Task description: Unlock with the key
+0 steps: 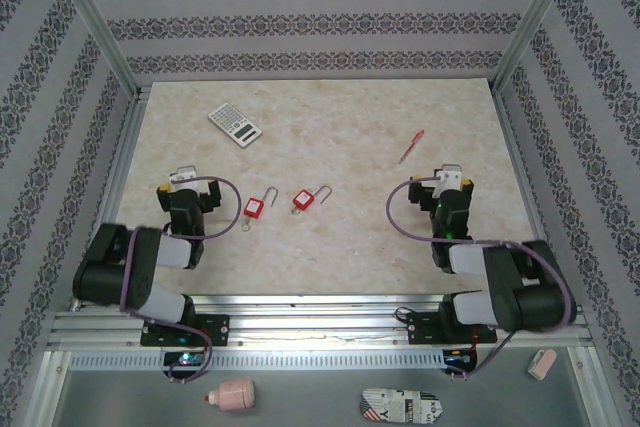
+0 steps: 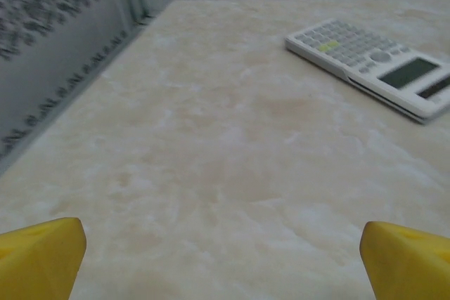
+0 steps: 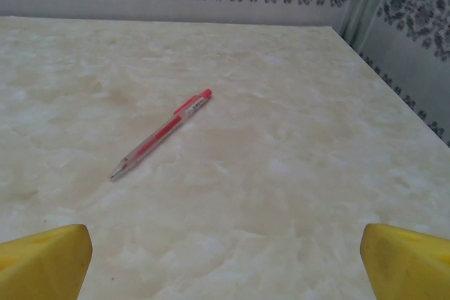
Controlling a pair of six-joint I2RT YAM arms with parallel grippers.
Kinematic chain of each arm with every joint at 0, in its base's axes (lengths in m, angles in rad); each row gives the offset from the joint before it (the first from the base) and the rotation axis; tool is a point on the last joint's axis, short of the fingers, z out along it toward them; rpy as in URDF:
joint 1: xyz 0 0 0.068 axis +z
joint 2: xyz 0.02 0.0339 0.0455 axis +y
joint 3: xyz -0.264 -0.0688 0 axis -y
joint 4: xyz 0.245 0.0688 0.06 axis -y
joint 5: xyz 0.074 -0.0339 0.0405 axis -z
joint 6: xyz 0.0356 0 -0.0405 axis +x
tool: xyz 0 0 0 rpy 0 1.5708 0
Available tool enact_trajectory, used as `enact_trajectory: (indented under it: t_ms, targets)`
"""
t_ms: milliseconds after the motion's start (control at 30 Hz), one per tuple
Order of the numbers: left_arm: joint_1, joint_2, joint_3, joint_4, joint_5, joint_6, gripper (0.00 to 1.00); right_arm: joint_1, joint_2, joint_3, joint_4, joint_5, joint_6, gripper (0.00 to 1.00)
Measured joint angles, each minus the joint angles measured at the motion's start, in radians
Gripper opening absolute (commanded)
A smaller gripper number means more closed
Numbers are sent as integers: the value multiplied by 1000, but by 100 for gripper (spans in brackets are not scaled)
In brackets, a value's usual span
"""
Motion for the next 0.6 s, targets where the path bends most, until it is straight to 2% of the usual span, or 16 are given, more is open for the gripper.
enact_trajectory:
  t_ms: [67,133,200,300,600]
  targets:
    - [0,66,-2,60,40,4,99,6,113,4,101,-5,-13,98]
    - [12,82,13,46,74,0,99,9,168,28,87,4,-18,98]
    - [26,69,72,-28,97,0,99,-10,164,78,28,3,2,98]
    - [32,64,154,-46,138,0,99,-62,151,139,20,-5,28,98]
    - [33,60,166,-89,175,1,99,-69,143,145,10,-4,51,98]
